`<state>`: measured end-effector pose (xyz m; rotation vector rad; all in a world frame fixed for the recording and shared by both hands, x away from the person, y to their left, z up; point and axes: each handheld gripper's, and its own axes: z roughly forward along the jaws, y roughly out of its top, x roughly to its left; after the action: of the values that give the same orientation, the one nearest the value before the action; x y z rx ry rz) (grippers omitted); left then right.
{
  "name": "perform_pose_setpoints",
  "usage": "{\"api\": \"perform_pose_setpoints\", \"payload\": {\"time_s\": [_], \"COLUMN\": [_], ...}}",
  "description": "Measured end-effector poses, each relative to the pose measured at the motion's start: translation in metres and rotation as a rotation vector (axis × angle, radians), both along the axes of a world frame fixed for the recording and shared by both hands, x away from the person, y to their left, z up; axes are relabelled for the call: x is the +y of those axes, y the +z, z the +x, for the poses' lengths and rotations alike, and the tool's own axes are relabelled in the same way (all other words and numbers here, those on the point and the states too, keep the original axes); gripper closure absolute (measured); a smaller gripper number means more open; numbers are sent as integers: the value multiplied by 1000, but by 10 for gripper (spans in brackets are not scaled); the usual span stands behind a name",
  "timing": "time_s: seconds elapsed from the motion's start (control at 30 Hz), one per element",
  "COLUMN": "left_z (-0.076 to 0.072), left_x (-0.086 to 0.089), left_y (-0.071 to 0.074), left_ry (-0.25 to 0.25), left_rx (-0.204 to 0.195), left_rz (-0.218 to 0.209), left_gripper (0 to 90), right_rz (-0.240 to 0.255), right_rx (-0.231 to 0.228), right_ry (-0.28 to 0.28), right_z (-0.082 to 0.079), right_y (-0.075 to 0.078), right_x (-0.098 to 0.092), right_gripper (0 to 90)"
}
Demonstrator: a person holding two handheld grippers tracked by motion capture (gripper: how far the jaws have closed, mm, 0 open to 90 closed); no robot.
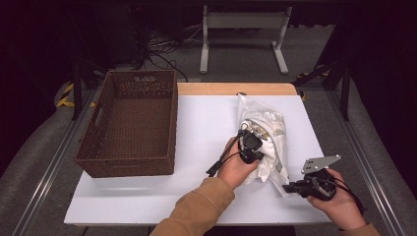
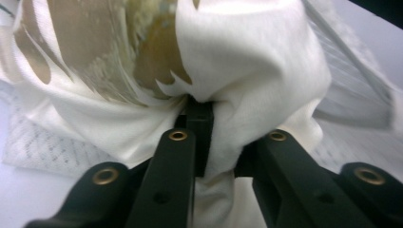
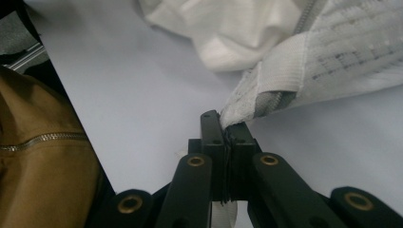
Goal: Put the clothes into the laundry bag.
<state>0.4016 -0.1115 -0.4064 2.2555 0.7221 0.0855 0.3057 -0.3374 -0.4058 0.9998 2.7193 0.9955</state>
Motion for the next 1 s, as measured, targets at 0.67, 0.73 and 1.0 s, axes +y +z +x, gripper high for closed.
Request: {"api": "perform_pose_setpoints", "payload": {"time_s": [0.67, 0.73, 1.0], "left_z": [3, 10, 34], "left_x": [82, 86, 85], "left_y": [33, 31, 13], "left_ry": [86, 114, 178], "left_rx": [-60, -61, -56], "left_rz": [-55, -41, 36], "left_gripper": [636, 665, 719], "right_rz": [-71, -70, -65], "right_rx": [27, 28, 29], "right_ry": [-84, -86, -94], "right_z": [5, 5, 6], "right_y": [-8, -8, -8], "right_x": [-16, -17, -18], "right_gripper": [888, 888, 886]}}
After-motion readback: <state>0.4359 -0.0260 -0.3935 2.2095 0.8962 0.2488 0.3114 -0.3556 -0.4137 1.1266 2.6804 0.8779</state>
